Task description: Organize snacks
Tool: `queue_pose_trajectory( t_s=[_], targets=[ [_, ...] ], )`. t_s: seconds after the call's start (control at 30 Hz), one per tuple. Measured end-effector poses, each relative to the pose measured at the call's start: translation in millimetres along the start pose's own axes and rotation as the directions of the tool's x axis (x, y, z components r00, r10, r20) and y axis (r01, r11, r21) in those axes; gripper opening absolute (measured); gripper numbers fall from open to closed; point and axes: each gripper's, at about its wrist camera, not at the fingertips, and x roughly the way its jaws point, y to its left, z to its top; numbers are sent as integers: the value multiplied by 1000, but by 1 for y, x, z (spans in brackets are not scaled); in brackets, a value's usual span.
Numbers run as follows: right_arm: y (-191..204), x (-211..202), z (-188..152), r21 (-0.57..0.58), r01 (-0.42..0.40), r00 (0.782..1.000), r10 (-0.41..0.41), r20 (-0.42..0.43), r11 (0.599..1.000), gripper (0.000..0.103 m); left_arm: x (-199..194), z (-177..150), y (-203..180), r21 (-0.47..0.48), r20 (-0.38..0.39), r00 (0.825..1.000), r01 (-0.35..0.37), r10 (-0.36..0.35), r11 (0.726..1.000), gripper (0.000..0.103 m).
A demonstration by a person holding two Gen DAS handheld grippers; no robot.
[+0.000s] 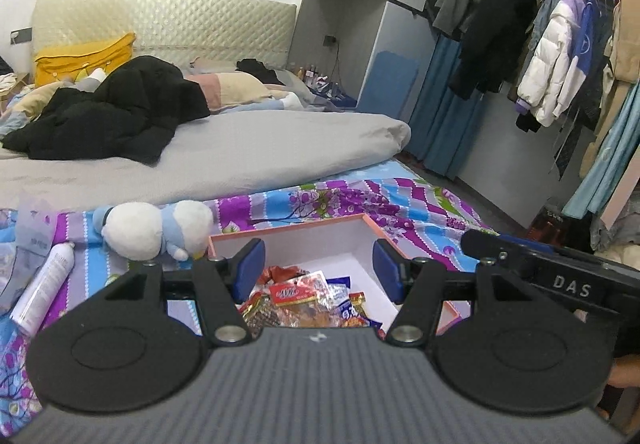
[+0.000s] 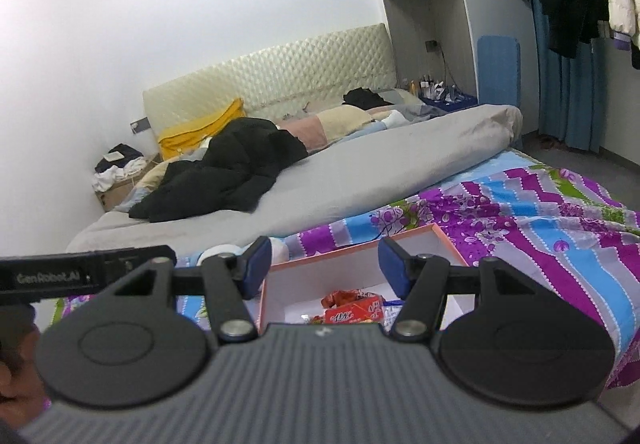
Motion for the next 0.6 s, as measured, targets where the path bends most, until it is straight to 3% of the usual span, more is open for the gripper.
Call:
queue_pose_trajectory(
  t_s=[0.33,0.6],
  targets=[
    [11,-47,-38,1,0,1000,0,23,1000,61,-58,-55,2,1,2,1000,-20,20,1000,68],
    [12,-63,-76,3,3,1000,-3,-10,1000,61,-73,-95,1,7,-22,999,-33,33,999,69]
  ],
)
